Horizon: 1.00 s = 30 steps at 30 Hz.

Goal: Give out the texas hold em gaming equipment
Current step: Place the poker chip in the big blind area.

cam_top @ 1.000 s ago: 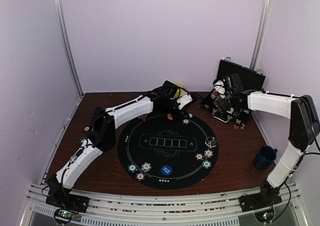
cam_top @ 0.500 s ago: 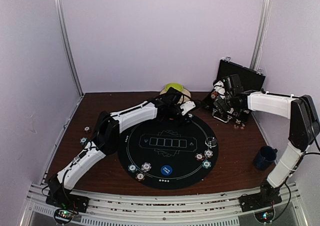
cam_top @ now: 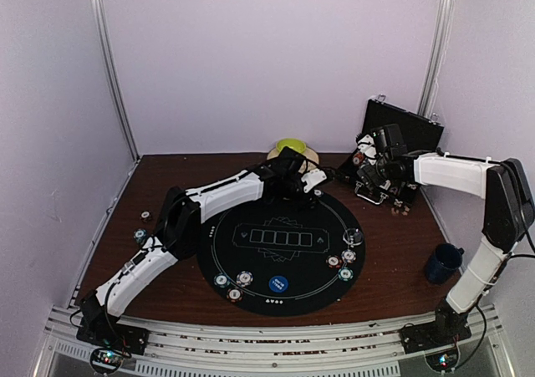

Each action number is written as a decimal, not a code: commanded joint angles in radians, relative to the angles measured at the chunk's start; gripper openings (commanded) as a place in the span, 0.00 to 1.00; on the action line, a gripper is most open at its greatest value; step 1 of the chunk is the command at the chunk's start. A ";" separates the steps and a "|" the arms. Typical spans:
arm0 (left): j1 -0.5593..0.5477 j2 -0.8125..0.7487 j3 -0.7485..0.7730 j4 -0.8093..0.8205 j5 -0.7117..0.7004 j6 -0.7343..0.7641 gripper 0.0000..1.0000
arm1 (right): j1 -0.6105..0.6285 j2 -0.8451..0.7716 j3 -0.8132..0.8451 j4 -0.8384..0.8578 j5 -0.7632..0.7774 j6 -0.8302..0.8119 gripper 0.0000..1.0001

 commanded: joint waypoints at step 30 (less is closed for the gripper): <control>-0.042 0.029 0.038 0.074 -0.160 0.030 0.92 | -0.002 0.001 -0.008 0.006 -0.004 -0.003 1.00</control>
